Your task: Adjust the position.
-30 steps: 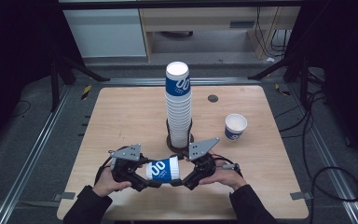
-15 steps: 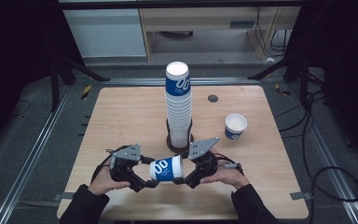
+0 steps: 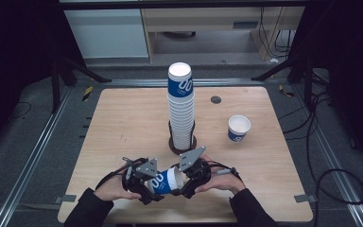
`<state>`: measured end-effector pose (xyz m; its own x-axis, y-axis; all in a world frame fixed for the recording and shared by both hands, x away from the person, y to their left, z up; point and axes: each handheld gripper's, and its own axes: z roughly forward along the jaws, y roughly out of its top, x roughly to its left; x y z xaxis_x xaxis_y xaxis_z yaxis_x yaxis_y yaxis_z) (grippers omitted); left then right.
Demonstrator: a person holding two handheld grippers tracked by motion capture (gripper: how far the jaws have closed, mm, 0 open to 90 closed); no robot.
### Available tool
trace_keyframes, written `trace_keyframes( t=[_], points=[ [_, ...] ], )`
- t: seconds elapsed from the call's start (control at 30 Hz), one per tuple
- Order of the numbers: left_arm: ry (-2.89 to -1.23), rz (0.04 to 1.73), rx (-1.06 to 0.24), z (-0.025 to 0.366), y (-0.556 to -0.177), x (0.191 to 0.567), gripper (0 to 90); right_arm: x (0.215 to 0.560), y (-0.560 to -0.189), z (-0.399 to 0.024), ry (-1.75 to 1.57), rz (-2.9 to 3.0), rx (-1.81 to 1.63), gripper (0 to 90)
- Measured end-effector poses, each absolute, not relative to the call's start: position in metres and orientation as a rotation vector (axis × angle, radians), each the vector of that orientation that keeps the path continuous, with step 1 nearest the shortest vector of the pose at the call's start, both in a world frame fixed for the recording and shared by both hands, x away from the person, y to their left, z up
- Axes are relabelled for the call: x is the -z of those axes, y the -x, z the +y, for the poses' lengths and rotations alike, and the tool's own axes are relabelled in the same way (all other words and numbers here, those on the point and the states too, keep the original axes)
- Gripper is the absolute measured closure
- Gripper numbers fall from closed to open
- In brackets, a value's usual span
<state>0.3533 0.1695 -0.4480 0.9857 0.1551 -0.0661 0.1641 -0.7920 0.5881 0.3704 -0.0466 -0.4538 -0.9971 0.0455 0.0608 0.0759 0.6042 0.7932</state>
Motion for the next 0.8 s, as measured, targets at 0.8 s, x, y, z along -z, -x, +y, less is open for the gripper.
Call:
trace_keyframes(
  t=[0.8],
  points=[
    [-2.173, 0.364, -0.044, 0.204, -0.364, 0.424, 27.4, 0.431, -0.382, -0.072, 0.311, -2.642, 1.7, 9.4]
  ],
)
